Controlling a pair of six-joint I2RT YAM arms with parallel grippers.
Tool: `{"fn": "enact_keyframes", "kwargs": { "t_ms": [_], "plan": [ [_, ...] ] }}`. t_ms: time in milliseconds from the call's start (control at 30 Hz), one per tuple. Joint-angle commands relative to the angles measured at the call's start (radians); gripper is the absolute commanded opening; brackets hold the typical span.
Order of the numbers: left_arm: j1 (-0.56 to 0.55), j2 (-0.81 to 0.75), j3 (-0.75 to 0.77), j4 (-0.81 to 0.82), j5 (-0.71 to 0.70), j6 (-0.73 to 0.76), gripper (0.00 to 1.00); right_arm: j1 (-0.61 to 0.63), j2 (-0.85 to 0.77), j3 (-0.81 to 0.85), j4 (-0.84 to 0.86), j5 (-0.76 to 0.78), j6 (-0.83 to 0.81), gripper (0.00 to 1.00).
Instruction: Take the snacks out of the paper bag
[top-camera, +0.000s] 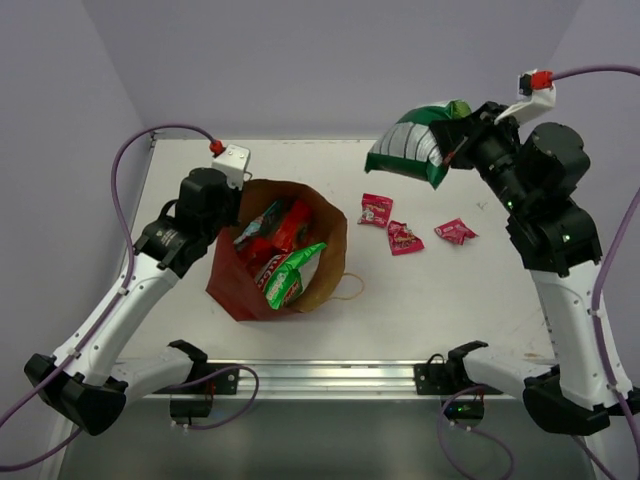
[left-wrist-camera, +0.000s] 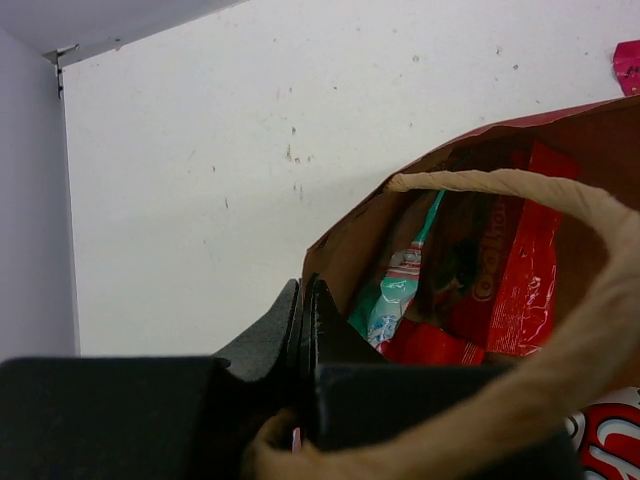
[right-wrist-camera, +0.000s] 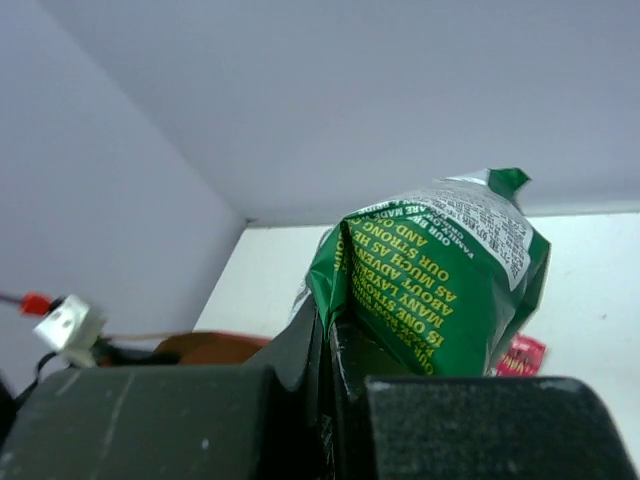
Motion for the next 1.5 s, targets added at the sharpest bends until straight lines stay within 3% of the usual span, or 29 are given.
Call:
{"fn": "enact_keyframes", "kwargs": {
  "t_ms": [0, 100, 267, 400, 433, 533, 567, 600, 667, 700, 900, 1000, 1067, 1267, 1467],
  "plan": [
    [0.005, -0.033, 0.076, 0.15, -0.036, 0.035, 0.0, -0.124, 0.077, -0.13, 0.221, -0.094, 0.006, 0.0],
    [0.003, -0.039, 0.066, 0.15, -0.022, 0.048, 0.0, -0.188, 0.181, -0.196, 0.385, -0.145, 0.008, 0.0],
    [0.003, -0.05, 0.042, 0.154, 0.004, 0.048, 0.0, -0.245, 0.466, -0.126, 0.571, -0.311, 0.0, 0.0],
    [0.003, -0.059, 0.026, 0.155, 0.022, 0.054, 0.0, -0.291, 0.624, -0.094, 0.643, -0.363, -0.009, 0.01],
    [0.003, -0.061, 0.022, 0.157, 0.024, 0.058, 0.0, -0.304, 0.651, -0.091, 0.64, -0.369, -0.002, 0.05],
    [0.003, -0.073, 0.006, 0.167, 0.039, 0.071, 0.0, -0.347, 0.734, -0.08, 0.565, -0.368, 0.008, 0.32],
    [0.005, -0.076, -0.001, 0.173, 0.045, 0.074, 0.0, -0.356, 0.743, -0.097, 0.516, -0.335, 0.006, 0.54],
    [0.003, -0.076, -0.004, 0.176, 0.056, 0.078, 0.0, -0.368, 0.74, -0.106, 0.49, -0.313, 0.0, 0.64],
    [0.005, -0.076, -0.004, 0.18, 0.064, 0.086, 0.0, -0.373, 0.717, -0.13, 0.402, -0.236, -0.012, 0.82],
    [0.003, -0.076, -0.003, 0.18, 0.077, 0.089, 0.0, -0.373, 0.682, -0.135, 0.366, -0.119, -0.029, 0.93],
    [0.005, -0.081, 0.005, 0.178, 0.108, 0.115, 0.0, -0.354, 0.46, -0.189, 0.136, 0.204, -0.044, 0.99],
    [0.003, -0.084, 0.003, 0.178, 0.108, 0.124, 0.0, -0.295, 0.34, -0.245, 0.091, 0.175, -0.064, 0.99],
    [0.003, -0.082, 0.0, 0.175, 0.105, 0.129, 0.0, -0.241, 0.218, -0.302, 0.096, 0.07, -0.063, 0.99],
    [0.003, -0.09, 0.003, 0.17, 0.122, 0.144, 0.0, 0.104, 0.041, -0.373, 0.131, 0.059, -0.008, 0.99],
    [0.003, -0.096, -0.004, 0.178, 0.142, 0.137, 0.0, 0.38, 0.123, -0.318, 0.179, 0.158, 0.164, 0.98]
  ]
}}
